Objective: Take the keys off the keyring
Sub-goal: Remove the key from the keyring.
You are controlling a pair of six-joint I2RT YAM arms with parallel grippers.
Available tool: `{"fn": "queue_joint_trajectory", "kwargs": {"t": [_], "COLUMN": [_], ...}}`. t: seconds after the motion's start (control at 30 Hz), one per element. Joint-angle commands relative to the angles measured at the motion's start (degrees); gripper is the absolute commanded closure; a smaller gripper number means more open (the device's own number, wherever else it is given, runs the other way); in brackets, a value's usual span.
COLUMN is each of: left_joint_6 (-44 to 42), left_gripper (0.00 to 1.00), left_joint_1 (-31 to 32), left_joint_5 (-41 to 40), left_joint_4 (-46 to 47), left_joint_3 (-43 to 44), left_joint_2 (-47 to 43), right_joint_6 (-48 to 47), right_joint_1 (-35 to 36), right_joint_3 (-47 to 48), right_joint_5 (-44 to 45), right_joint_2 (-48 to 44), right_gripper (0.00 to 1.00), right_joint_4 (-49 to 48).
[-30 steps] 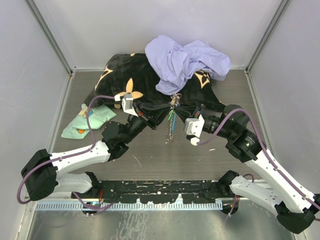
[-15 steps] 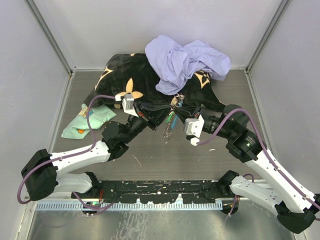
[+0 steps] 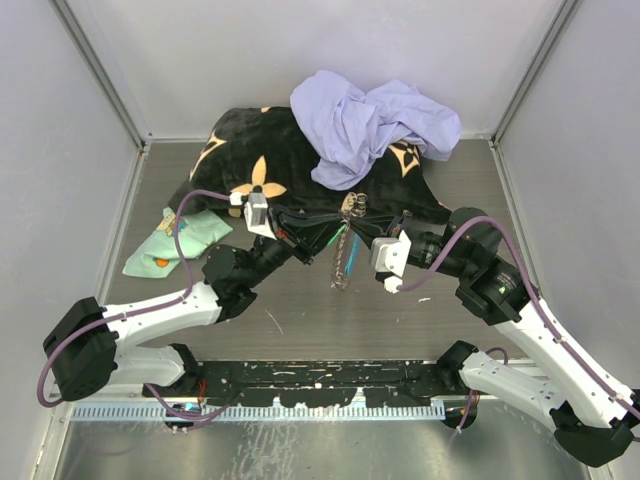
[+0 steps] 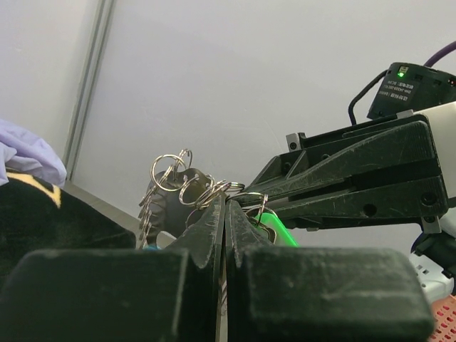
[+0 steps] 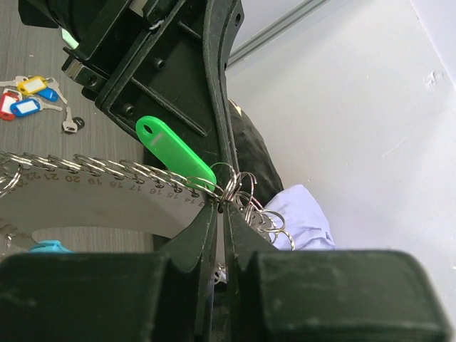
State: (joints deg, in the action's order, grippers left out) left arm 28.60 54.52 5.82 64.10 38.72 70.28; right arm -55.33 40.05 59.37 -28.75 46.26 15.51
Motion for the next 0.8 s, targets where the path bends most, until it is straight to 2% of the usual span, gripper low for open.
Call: {"fn": "queue_joint_trajectory", "kwargs": {"t": [0.0,0.27,0.5,0.7,0.77], "left_joint_6": [-1.2,-1.9,-2.4,-2.8,-3.0], "left_gripper": [1.00,1.00,1.00,1.00,0.96], "left_joint_1": [0.5,0.1,-0.2,-0.6,-0.8], "left_joint_5": [6.7,9.3,10.7,11.3,11.2], "left_joint_4": [4.0,4.3,4.6,4.3,3.8], "left_joint_3": [-0.1,-0.1,-0.5,-1.0,-1.3], "left_joint_2": [-0.1,0.0,0.0,-0.8,-1.3], "right_joint_6": [0.4,1.9,2.1,1.5,0.6], "right_joint_1": [0.4,0.4,0.4,0.4,0.4], "right_joint_3": [3.0,4.2,5.6,6.7,7.0], "right_joint_5": [-1.5,-2.1,-2.7,-3.3,-3.5], "right_joint_2": [-0.1,0.4,1.0,1.5,1.5], "right_gripper": [0.86,0.84,0.99,0.99,0.99], "right_joint_4": [-3.8,-2.9,-0.7,1.7,2.7]}}
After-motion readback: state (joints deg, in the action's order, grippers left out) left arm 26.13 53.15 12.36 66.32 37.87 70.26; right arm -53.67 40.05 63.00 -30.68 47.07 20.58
